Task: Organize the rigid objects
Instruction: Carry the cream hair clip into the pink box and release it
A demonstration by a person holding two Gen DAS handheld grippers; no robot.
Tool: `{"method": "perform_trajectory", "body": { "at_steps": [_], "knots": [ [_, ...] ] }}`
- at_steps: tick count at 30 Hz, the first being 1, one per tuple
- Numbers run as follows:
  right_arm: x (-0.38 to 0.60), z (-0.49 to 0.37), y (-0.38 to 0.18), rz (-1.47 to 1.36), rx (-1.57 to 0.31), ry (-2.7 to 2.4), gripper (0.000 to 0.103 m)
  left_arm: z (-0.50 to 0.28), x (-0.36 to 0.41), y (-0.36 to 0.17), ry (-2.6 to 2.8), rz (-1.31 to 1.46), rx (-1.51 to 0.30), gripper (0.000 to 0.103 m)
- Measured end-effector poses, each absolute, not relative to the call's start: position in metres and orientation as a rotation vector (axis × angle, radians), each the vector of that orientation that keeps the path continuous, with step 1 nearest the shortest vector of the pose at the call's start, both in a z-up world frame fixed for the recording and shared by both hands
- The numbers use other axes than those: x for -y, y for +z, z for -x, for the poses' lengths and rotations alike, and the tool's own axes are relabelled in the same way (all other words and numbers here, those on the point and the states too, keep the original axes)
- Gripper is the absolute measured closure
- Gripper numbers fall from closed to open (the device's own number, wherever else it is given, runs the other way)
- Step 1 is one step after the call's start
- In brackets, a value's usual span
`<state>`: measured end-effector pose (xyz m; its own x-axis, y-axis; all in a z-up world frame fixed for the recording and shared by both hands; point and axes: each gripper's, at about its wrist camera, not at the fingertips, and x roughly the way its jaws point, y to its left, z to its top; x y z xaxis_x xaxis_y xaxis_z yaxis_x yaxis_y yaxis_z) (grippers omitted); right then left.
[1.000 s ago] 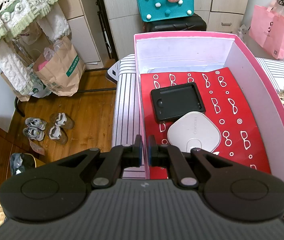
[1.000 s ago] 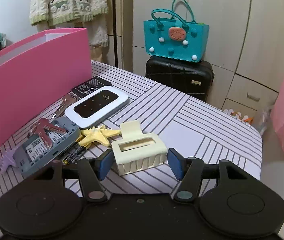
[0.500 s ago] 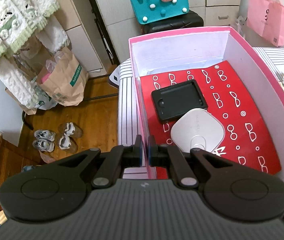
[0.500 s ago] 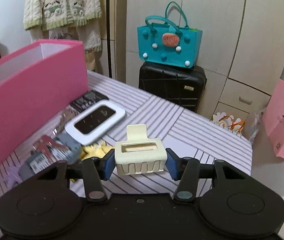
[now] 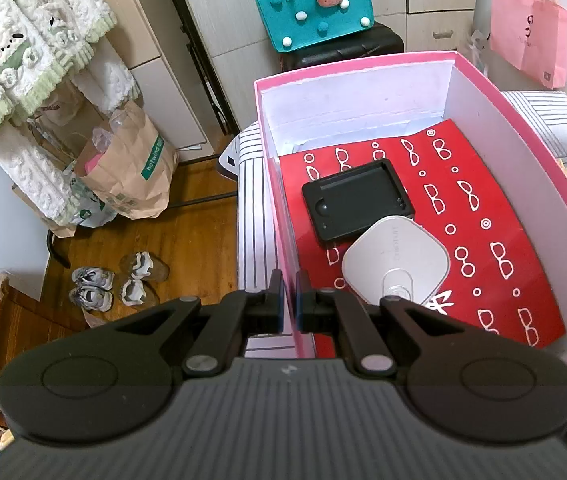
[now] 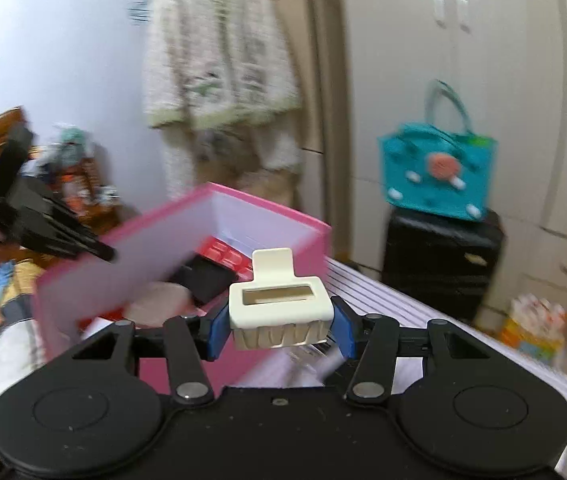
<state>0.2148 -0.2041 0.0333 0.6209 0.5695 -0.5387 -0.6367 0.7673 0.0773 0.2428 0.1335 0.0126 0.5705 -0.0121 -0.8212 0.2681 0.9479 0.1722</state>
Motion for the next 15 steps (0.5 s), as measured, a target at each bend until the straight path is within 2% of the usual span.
{"method": "perform_trajectory", "body": {
  "at_steps": [6,15],
  "knots": [
    [0.145,-0.234,0.034,0.260,-0.574,0.802,0.046,-0.243,-0.137,0.014,-0.174,-0.275,-0.951,0.099],
    [0.075,-0.280,-0.003,0.521,-0.700,0.862,0.046,-0.241,-0.140,0.013,-0.185,-0.271,-0.934,0.099]
  ]
}}
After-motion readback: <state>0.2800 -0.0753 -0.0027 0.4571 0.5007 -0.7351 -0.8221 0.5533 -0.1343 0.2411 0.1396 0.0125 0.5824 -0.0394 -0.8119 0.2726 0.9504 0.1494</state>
